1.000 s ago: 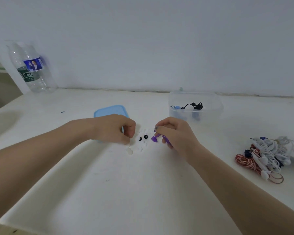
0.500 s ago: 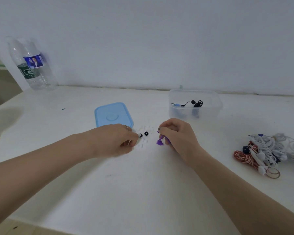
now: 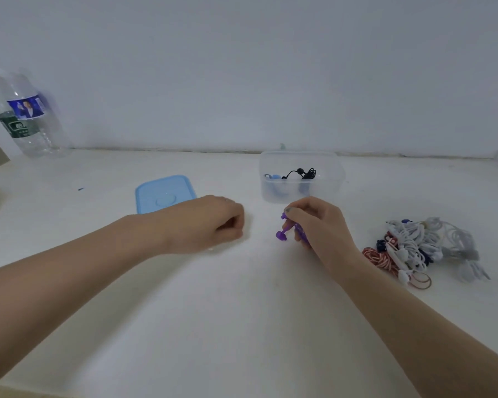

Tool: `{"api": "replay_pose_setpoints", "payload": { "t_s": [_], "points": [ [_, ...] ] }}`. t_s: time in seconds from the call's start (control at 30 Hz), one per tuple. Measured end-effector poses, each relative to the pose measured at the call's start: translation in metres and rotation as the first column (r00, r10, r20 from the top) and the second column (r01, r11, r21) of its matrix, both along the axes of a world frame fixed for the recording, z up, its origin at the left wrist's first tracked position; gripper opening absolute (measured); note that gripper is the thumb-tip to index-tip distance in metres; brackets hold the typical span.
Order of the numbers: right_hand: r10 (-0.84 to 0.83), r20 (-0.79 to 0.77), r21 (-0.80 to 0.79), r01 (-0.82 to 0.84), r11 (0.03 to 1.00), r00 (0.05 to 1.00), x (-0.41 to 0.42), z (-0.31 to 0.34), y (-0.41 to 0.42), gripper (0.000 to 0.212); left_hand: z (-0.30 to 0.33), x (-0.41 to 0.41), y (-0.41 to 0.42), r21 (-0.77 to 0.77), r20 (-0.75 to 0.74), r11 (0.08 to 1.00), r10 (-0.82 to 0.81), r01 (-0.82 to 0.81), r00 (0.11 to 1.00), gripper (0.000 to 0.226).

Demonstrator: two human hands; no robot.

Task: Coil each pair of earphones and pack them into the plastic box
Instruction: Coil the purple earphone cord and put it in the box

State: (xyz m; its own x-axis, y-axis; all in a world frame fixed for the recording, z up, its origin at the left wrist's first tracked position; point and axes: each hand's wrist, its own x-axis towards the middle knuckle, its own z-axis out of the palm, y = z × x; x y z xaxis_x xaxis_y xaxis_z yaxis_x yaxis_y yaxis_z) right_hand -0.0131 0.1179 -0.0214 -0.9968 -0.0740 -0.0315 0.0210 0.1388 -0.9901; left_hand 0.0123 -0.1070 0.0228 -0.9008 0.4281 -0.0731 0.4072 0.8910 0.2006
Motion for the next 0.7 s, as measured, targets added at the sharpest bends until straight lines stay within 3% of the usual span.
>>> {"api": "replay_pose_setpoints", "payload": {
  "t_s": [0.13,0.23,0.33,0.43,0.5,0.7],
  "points": [
    [-0.062,-0.122,0.134,0.078,0.988,0.991,0.0,-0.008,0.014,0.013,-0.018,-0.025,0.048,0.136,-0.022,0.991,-0.006,0.009,1.0,0.015],
    [-0.106,-0.171,0.107,0.125,0.986,0.98,0.001,-0.016,0.023,0.012,-0.041,-0.036,0.076,0.32,0.001,0.946,0.055,-0.053,0.998,0.012],
    [-0.122,-0.193,0.042,0.132,0.99,0.974,-0.004,-0.021,0.03,0.014,-0.064,-0.043,0.091,0.55,0.008,0.827,0.135,-0.117,0.991,0.018],
    [-0.106,-0.18,-0.017,0.105,0.994,0.978,-0.008,-0.021,0.032,0.012,-0.072,-0.043,0.095,0.747,0.074,0.641,0.184,-0.177,0.98,0.019],
    [-0.085,-0.189,-0.013,0.084,0.996,0.978,-0.009,-0.021,0.032,0.013,-0.075,-0.043,0.094,0.798,0.113,0.571,0.169,-0.191,0.979,0.013],
    [-0.062,-0.193,0.017,0.067,0.998,0.979,-0.011,-0.021,0.031,0.012,-0.074,-0.04,0.089,0.855,0.141,0.483,0.134,-0.189,0.981,0.009]
  ]
}}
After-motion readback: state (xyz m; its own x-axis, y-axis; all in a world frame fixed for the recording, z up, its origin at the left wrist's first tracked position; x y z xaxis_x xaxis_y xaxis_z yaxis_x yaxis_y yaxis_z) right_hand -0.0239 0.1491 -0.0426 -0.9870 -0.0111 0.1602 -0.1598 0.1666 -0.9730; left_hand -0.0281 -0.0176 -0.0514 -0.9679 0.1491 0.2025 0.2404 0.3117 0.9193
